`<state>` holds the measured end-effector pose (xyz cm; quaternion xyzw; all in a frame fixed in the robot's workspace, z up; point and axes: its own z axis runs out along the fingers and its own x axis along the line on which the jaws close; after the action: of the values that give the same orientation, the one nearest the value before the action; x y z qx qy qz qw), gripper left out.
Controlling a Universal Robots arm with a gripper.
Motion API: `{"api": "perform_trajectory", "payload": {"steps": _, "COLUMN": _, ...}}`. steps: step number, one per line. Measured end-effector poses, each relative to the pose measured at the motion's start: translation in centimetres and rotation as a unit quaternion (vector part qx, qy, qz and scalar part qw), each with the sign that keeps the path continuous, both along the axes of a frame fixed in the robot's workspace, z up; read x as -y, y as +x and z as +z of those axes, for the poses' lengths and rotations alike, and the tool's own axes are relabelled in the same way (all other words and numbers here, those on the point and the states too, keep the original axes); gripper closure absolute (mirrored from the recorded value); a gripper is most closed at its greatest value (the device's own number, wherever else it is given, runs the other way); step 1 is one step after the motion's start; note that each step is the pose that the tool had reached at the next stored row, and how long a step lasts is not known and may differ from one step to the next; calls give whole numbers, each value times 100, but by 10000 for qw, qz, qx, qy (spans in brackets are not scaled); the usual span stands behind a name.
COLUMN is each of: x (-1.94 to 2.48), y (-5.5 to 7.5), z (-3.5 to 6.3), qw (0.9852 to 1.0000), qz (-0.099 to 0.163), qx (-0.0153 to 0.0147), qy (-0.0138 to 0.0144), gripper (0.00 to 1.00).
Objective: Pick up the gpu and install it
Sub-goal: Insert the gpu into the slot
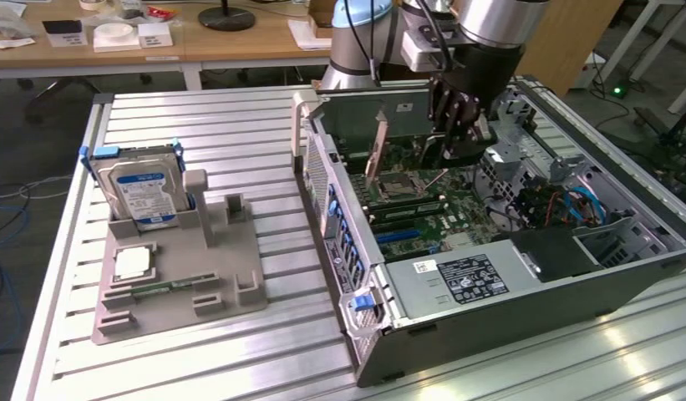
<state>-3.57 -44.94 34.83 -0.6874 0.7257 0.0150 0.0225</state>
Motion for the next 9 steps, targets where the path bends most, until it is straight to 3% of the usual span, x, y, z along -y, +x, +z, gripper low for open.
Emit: {"api": "perform_trajectory", "payload": {"steps": 9, "x": 0, "y": -2, "z": -78, "qw": 9999, "qz": 145, "qx": 0, "qy": 0, "gripper": 72}}
